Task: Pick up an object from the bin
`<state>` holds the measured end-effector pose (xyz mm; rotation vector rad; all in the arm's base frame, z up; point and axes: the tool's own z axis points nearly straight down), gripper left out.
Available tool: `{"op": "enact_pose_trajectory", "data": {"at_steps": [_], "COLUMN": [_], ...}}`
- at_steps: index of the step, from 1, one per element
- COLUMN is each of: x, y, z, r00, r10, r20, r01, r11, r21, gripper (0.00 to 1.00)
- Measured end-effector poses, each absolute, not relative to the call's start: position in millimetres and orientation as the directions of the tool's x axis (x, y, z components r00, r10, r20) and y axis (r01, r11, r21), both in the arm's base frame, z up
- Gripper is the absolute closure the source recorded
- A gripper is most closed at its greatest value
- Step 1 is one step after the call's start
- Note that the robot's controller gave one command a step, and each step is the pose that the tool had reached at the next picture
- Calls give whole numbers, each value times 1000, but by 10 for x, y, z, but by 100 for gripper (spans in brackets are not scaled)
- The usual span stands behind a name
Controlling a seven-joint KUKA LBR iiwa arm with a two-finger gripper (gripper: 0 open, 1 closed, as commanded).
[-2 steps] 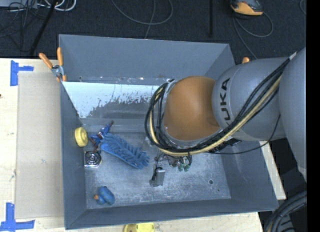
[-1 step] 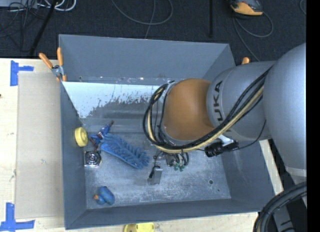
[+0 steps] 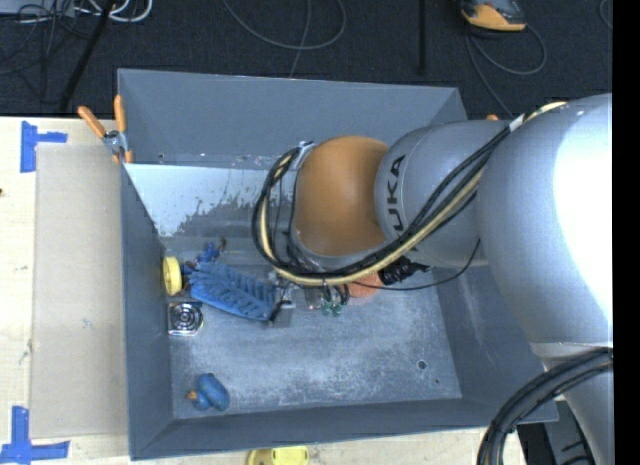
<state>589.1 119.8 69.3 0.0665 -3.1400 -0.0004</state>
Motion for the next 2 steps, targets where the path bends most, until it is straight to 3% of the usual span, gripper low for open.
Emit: {"op": "enact_pose_trajectory", "data": {"at_steps": [1, 2], "x": [5891, 5982], "y": [1198, 1304], "z": [693, 1782], "r00": [-999, -999], "r10": [-41, -42], "r20": [1, -1], "r01": [-41, -42], "r11": [999, 999], "r21": [0, 0], "gripper": [100, 100]}}
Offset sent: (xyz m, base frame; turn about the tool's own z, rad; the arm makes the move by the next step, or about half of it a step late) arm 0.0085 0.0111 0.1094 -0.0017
